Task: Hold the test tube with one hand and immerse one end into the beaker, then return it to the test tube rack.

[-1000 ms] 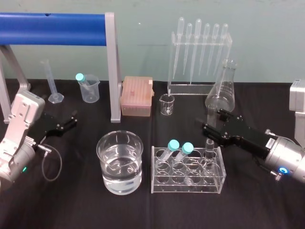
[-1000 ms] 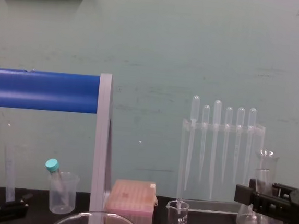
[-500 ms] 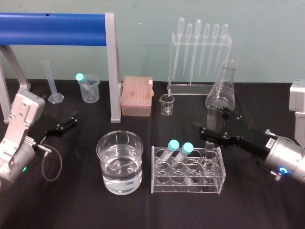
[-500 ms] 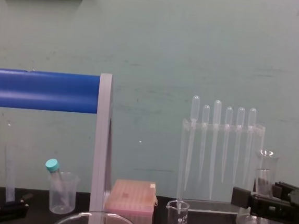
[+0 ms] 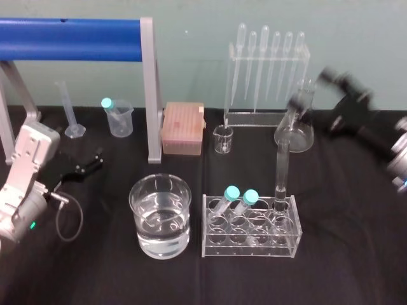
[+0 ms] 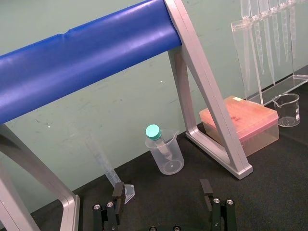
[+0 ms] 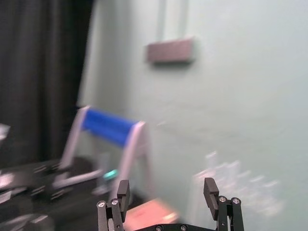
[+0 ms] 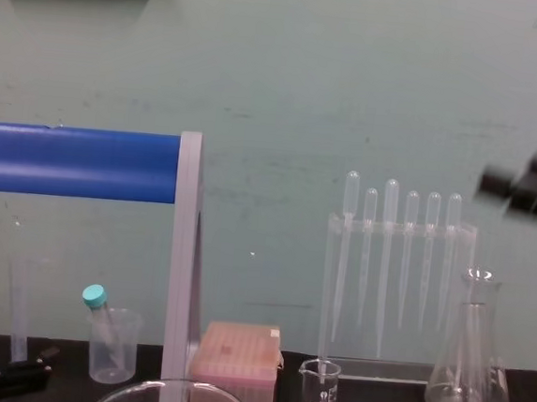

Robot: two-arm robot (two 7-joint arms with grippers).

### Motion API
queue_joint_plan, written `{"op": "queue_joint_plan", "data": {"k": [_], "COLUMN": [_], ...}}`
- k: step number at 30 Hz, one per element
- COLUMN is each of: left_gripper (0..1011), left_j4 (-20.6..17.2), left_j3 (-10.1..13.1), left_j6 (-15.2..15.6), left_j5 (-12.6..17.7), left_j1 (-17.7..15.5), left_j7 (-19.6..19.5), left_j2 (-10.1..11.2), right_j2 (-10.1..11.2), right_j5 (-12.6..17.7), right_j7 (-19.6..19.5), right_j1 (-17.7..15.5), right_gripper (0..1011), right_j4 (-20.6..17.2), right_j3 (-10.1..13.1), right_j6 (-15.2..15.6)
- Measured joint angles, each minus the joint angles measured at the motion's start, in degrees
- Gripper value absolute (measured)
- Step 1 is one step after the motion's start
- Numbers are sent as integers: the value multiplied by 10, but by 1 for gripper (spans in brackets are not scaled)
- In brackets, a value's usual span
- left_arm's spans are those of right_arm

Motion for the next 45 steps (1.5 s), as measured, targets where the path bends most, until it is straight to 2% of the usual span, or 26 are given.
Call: {"op": "queue_joint_plan", "data": {"k": [2, 3, 5, 6, 8, 12, 17, 18, 26, 28, 45], "left_gripper": [1000, 1000, 1000, 1000, 1000, 1000, 1000, 1000, 1000, 1000, 1000], "left_j4": [0, 0, 0, 0, 0, 0, 0, 0, 0, 0, 0], "left_j3": [0, 0, 0, 0, 0, 0, 0, 0, 0, 0, 0], "left_j6": [0, 0, 0, 0, 0, 0, 0, 0, 0, 0, 0], "left_j5": [0, 0, 0, 0, 0, 0, 0, 0, 0, 0, 0], "left_j1": [0, 0, 0, 0, 0, 0, 0, 0, 0, 0, 0], "left_j7": [0, 0, 0, 0, 0, 0, 0, 0, 0, 0, 0], "left_j2": [0, 0, 0, 0, 0, 0, 0, 0, 0, 0, 0], "right_j2": [2, 2, 2, 1, -4, -17, -41, -50, -80, -83, -82], "right_j5": [-16, -32, -48, -61, -71, -71, -55, -52, -49, -50, -49], "right_j7": [-33, -69, -106, -143, -183, -211, -193, -180, -122, -113, -118], "right_j1": [-11, -23, -37, -52, -73, -93, -93, -88, -53, -47, -51], "right_gripper": [1000, 1000, 1000, 1000, 1000, 1000, 1000, 1000, 1000, 1000, 1000], "right_j4": [-17, -32, -45, -53, -57, -40, 11, 30, 97, 103, 100], "right_j3": [19, 36, 53, 68, 84, 91, 74, 65, 33, 30, 32], "right_j6": [-4, -3, 5, 19, 45, 85, 105, 108, 115, 117, 116]}}
